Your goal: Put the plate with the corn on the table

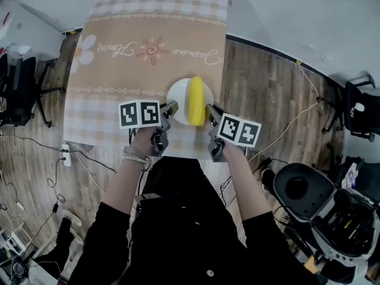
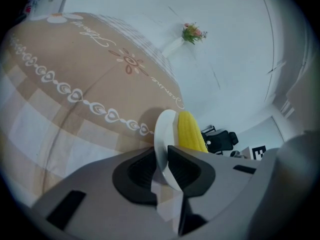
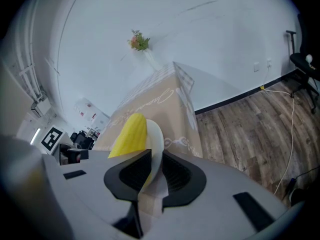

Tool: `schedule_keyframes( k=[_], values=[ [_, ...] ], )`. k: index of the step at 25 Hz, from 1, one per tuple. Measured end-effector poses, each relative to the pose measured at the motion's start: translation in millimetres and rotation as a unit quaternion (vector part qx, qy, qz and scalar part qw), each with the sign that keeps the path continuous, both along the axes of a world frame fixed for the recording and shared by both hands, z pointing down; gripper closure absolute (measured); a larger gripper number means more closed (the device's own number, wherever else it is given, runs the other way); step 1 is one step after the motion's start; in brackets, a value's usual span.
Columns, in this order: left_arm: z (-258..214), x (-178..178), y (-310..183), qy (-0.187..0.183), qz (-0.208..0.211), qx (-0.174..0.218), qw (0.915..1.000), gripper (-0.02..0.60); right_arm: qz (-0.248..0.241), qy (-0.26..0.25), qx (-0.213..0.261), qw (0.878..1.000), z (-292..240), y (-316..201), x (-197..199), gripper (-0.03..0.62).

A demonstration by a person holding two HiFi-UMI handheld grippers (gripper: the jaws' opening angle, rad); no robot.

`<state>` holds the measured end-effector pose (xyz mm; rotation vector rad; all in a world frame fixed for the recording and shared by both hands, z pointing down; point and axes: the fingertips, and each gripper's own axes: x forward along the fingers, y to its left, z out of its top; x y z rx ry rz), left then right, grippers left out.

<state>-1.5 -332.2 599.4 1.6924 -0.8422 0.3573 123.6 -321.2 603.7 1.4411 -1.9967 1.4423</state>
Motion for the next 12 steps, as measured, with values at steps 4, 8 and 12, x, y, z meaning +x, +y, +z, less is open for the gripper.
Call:
schedule_keyframes(
  k=[4,8,12],
  values=[
    [-0.9,-0.9,3.8,-0.056,0.049,0.021,0.997,0.489,-0.003,0.009,-0.003,1.0,0.6,0.8,-0.4,0.497],
    [-0.2,-8.6,6.1,-0.07,0.053,0.017,0.996,0.486,-0.011,0.025,0.0,1.0,0.7,0.1,-0.8,0.497],
    [0.1,-20.6,8.2,-0.082,0.051,0.022,0.9951,0.488,-0.022,0.041,0.004,0.999,0.4,1.2,-1.1,0.497]
  ],
)
